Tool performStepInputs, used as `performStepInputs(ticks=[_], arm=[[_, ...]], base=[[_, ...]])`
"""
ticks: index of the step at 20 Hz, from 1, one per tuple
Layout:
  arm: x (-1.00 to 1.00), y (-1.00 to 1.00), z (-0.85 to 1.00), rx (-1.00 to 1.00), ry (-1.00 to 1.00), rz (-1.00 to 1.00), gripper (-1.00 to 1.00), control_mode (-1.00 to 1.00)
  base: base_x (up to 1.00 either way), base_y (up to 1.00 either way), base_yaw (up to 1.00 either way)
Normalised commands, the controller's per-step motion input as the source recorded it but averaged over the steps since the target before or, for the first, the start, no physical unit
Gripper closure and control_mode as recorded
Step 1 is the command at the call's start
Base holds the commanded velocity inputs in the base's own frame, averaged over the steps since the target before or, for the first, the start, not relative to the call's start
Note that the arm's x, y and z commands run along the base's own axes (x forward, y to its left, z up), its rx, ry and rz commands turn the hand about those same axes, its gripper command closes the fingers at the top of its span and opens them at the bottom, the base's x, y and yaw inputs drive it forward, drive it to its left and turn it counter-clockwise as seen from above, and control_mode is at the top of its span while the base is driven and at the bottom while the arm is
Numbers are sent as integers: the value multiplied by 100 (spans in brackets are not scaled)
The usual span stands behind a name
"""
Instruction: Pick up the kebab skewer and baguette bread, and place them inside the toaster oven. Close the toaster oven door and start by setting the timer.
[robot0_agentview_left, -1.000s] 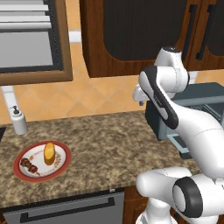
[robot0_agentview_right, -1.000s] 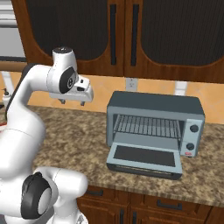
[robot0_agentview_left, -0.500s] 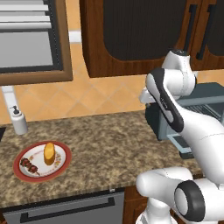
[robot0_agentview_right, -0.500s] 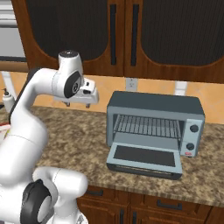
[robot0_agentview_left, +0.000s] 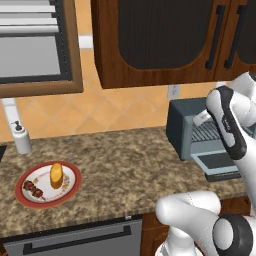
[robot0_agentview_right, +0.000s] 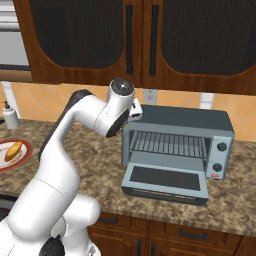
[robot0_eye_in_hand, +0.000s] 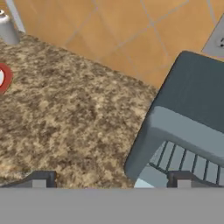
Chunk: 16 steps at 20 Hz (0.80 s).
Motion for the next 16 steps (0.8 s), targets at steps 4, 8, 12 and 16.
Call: performStepInputs(ticks=[4,8,12,16], arm=[[0,-77,-44,8,-43,28,-100,-100],[1,-78,-37,12,-33,23,-100,-100],[16,-62,-46,24,-15,11,-100,-100],[28,-52,-24,32,-12,3,-100,-100]], base=[[0,0,0],[0,0,0],[0,0,0],[0,0,0]])
